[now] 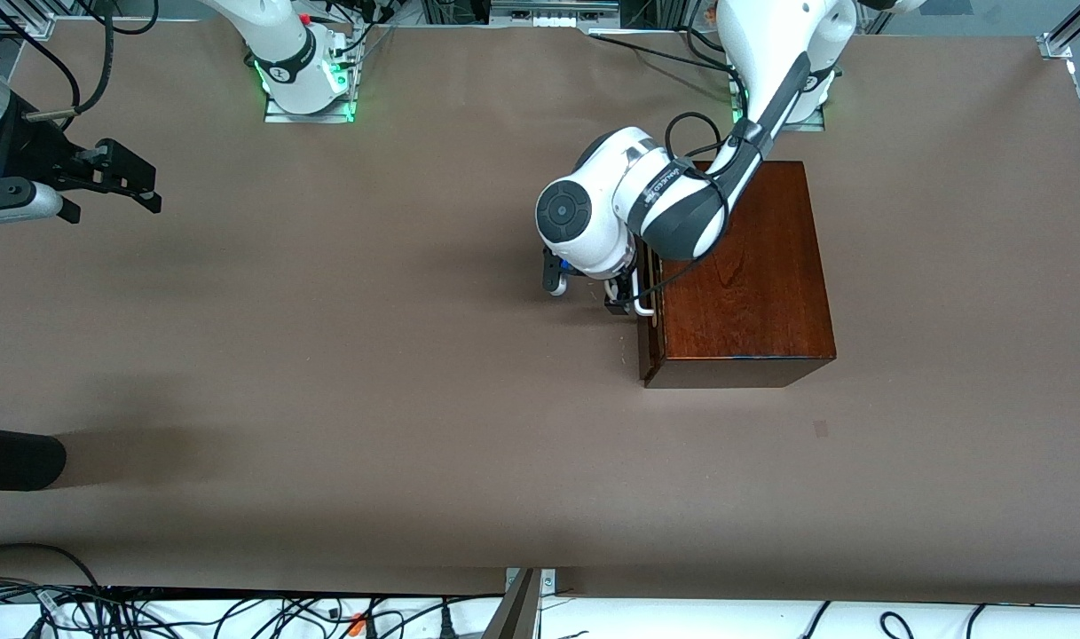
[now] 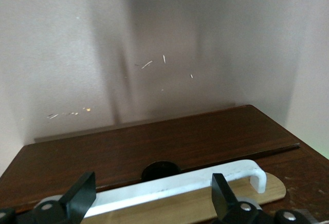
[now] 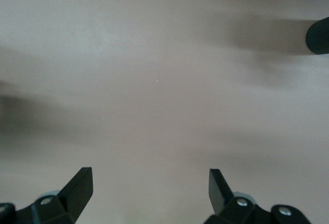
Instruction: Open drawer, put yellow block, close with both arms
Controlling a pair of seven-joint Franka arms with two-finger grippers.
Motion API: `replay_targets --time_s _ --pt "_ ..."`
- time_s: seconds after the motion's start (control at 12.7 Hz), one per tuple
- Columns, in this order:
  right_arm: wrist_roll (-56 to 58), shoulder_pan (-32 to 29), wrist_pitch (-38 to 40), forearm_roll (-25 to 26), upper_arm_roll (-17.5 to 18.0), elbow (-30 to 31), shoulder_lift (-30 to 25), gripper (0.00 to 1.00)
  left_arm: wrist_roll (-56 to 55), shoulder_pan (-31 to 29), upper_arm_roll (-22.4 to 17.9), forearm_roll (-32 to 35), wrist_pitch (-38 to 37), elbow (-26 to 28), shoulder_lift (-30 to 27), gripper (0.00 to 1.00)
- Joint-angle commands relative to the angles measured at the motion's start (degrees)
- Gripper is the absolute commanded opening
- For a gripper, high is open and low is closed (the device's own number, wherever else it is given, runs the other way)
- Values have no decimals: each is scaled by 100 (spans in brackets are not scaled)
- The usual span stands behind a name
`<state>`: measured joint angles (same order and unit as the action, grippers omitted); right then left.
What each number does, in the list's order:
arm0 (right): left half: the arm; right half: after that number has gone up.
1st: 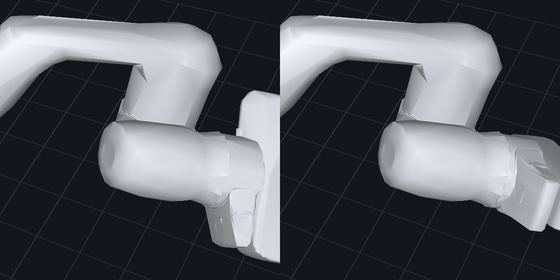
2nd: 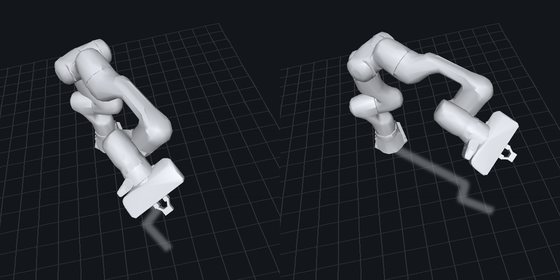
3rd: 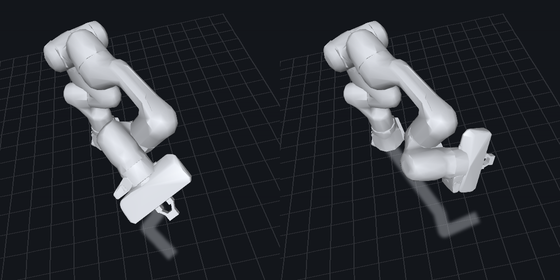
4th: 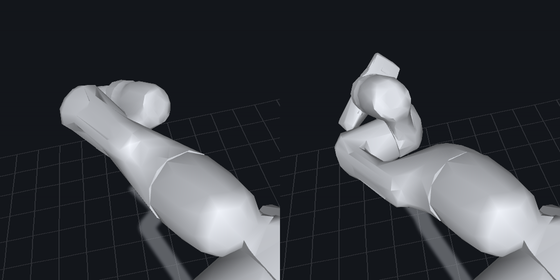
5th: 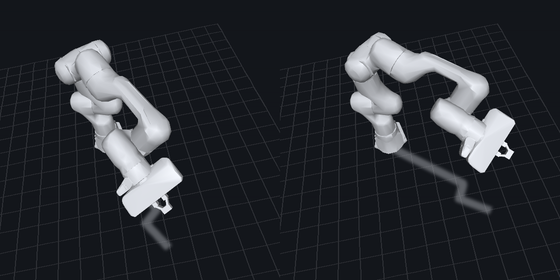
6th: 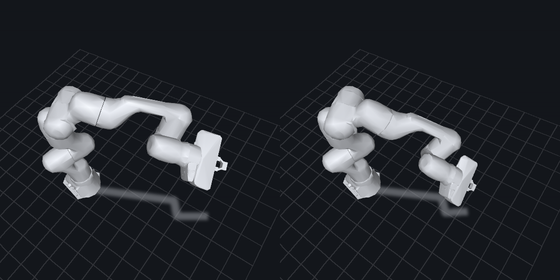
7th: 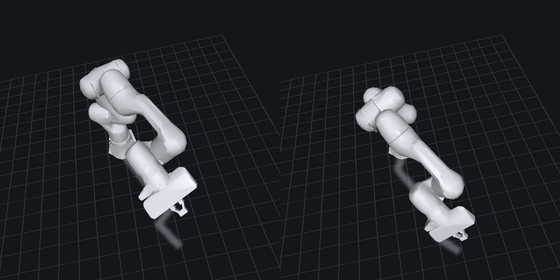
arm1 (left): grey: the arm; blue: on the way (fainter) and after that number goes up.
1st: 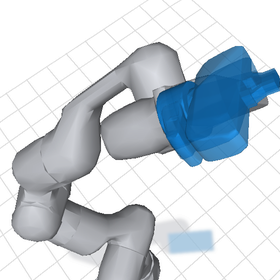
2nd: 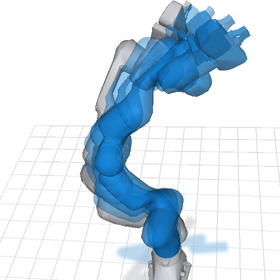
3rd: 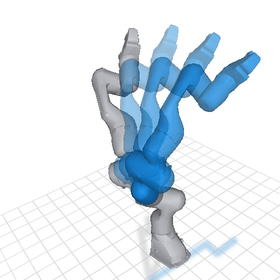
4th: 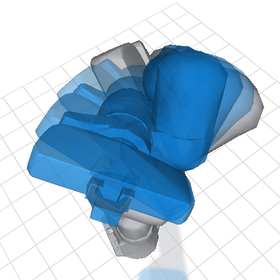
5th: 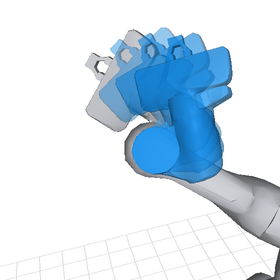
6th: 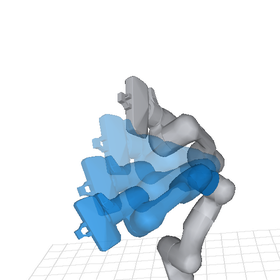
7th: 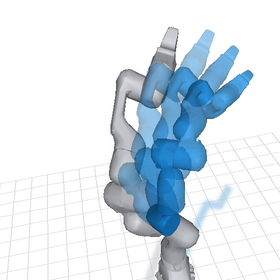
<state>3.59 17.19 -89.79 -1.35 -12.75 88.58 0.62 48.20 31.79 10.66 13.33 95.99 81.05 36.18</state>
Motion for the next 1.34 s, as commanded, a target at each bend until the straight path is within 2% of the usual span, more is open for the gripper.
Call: replay_targets --time_s 0.0,0.16,0.39,0.55,0.87,1.1,1.18,1.26 --pt "-25 -58 32 30 44 -34 -1 100 -650 -50 7 -477 -168 -1 -523 100" --pt "-25 -58 32 30 44 -34 -1 100 -1606 -85 -46 -944 -440 -10 -857 100" --pt "-16 -58 32 30 44 -52 -1 100 -3784 -120 -90 -956 -634 -19 -1480 100" --pt "-16 -58 32 30 44 -34 -1 100 -4851 -434 -90 -876 -582 7 -1823 100" --pt "-25 -58 32 30 44 -34 -1 100 -5013 -1638 -116 -973 -55 226 -2588 100" --pt "-16 -58 40 30 44 -34 -1 100 -5013 -1746 -1176 -1463 33 954 -3186 100" --pt "-25 -58 40 30 44 -34 -1 100 -5031 -1825 -1371 -1491 77 1139 -3344 100" --pt "-16 -58 40 30 44 -34 -1 100 -5005 -2121 -1373 -1439 77 1228 -3476 100"
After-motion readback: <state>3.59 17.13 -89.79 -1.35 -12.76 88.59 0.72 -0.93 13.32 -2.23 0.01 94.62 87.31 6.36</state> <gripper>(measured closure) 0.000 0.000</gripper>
